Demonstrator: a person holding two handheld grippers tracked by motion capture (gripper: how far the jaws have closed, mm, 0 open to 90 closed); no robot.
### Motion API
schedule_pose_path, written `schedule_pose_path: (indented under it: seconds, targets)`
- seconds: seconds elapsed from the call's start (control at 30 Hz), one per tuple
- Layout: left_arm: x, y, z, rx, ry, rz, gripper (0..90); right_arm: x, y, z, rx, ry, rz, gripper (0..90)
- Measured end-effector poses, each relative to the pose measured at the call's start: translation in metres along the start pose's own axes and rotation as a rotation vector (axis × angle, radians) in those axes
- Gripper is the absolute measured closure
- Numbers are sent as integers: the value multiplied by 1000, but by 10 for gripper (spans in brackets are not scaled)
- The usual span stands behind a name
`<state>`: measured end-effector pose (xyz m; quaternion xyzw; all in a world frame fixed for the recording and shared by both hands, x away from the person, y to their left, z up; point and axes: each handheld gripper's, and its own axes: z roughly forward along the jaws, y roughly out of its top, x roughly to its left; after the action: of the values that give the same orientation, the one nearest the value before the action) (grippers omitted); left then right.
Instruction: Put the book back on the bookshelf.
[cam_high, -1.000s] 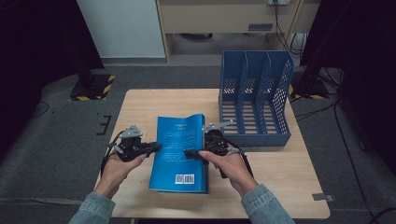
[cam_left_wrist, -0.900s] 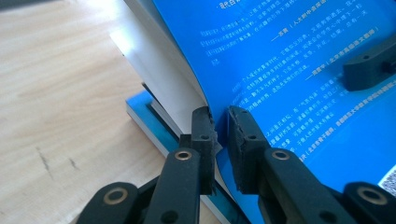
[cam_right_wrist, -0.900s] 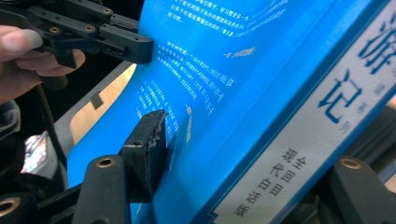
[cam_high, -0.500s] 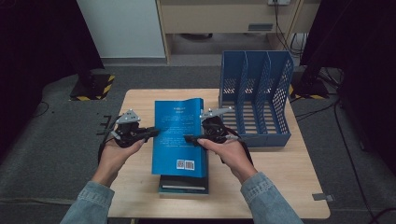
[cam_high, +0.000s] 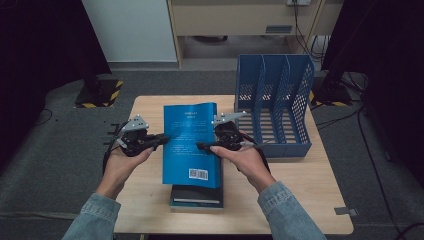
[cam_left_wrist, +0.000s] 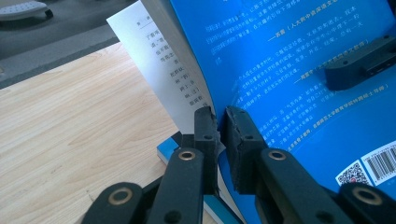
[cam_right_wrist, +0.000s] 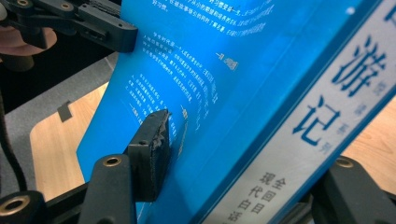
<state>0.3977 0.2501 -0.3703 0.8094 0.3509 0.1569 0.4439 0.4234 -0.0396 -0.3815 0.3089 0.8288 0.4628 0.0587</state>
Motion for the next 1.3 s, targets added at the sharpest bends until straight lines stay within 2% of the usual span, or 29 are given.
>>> schedule_pose_path:
  seconds: [0.23, 0.37, 0.73, 0.83, 1.03, 1.3]
  targets:
    - [2, 6, -2, -15, 15, 6, 829, 1, 6, -1, -31, -37, -22, 457]
    - [1, 6, -2, -10, 10, 17, 830, -1, 9, 0, -19, -36, -22, 446]
    - [-3, 12, 0, 8, 14, 44, 831, -8, 17, -8, -32, -37, -5, 463]
    - [0, 13, 1, 5, 21, 40, 831, -10, 20, -7, -35, -36, -11, 477]
    - [10, 25, 6, 4, 49, 43, 832, -15, 38, -5, -47, -76, -45, 503]
    - [21, 42, 14, 8, 78, 60, 833, -28, 51, 2, -75, -111, -40, 521]
